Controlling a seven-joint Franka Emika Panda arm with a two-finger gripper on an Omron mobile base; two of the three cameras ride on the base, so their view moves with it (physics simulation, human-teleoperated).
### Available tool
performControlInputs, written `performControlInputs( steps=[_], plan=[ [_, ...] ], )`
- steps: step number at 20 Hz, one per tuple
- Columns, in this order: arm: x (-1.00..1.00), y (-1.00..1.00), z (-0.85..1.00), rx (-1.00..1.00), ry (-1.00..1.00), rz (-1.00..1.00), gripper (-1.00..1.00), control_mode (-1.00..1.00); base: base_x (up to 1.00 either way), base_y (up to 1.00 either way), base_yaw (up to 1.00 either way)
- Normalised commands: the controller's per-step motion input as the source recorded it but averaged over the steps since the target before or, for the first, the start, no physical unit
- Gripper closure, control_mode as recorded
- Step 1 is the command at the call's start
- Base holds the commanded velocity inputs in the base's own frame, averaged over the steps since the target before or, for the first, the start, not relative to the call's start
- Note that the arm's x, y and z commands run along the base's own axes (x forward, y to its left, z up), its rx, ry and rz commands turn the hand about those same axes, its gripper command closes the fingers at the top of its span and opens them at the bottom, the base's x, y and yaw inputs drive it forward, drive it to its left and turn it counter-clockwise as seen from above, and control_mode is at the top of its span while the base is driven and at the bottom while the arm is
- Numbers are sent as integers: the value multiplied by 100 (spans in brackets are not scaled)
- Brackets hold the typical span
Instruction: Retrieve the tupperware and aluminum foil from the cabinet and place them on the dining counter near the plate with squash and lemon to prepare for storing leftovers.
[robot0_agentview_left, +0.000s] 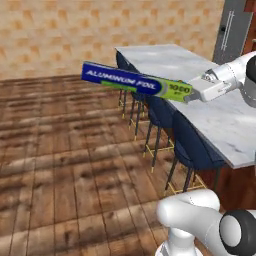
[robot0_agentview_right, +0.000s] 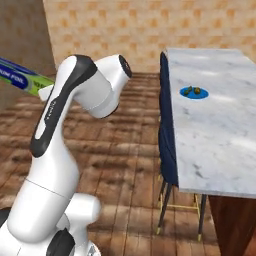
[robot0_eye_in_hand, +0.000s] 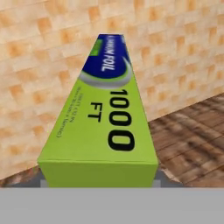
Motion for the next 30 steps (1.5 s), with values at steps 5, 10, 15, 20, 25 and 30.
performControlInputs(
  steps=[5, 10, 15, 20, 25, 30],
  plan=[
    [0, 0, 0, 0, 0, 0, 100, 100, 99, 100, -52],
    [0, 0, 0, 0, 0, 0, 100, 100, 100, 100, -52],
    [0, 0, 0, 0, 0, 0, 100, 100, 100, 100, -53],
    [0, 0, 0, 0, 0, 0, 100, 100, 100, 100, -54],
    [0, 0, 0, 0, 0, 0, 100, 100, 100, 100, -53],
    [0, 0, 0, 0, 0, 0, 100, 100, 100, 100, -53]
  ],
)
